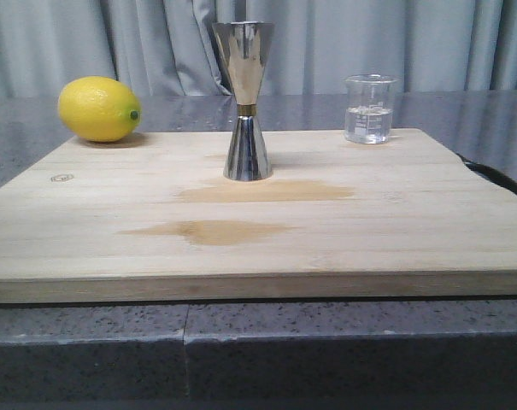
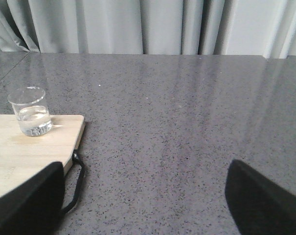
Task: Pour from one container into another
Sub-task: 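Move the left gripper to the steel jigger and close around its waist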
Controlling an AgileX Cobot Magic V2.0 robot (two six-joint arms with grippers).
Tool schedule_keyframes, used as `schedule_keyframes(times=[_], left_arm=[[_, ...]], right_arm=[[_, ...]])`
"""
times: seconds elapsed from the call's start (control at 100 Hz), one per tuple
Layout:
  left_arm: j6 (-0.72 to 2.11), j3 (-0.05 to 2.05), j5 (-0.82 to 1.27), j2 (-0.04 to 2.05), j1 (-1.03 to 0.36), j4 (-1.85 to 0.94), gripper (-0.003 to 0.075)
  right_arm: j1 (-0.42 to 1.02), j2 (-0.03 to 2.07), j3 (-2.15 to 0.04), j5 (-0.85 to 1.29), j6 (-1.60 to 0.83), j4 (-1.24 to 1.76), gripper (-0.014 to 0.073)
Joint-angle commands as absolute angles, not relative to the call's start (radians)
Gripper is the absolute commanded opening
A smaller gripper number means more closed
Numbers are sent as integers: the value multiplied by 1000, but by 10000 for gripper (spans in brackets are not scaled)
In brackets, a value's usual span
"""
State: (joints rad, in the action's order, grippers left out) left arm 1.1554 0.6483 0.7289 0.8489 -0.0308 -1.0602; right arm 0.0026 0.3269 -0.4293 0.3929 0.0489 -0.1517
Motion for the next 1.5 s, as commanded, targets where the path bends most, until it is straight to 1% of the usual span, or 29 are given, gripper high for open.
schedule_keyframes(times=[0.0, 0.11, 0.28, 0.44, 0.68, 0.79, 0.94, 1.13, 1.49], left_arm=[[1368, 684, 758, 915, -30, -1307, 598], [1564, 683, 805, 1005, -30, -1455, 598], [1801, 683, 926, 1136, -30, -1574, 598], [1964, 683, 1099, 1262, -30, -1683, 598], [2123, 683, 1268, 1428, -36, -1797, 598], [2184, 683, 1266, 1487, -77, -1850, 598], [2238, 724, 1263, 1556, -152, -1850, 598], [2238, 829, 1259, 1650, -232, -1850, 598], [2238, 1045, 1259, 1810, -337, -1850, 598]], right_arm=[[3, 344, -464, 323, 44, -155, 585], [3, 344, -464, 323, 44, -155, 585], [3, 344, -464, 323, 44, -155, 585], [3, 344, -464, 323, 44, -155, 585], [3, 344, -464, 321, 44, -155, 585], [3, 344, -464, 321, 44, -155, 585], [3, 344, -464, 321, 44, -155, 585], [3, 344, -464, 321, 44, -155, 585], [3, 344, -464, 321, 44, -155, 585]])
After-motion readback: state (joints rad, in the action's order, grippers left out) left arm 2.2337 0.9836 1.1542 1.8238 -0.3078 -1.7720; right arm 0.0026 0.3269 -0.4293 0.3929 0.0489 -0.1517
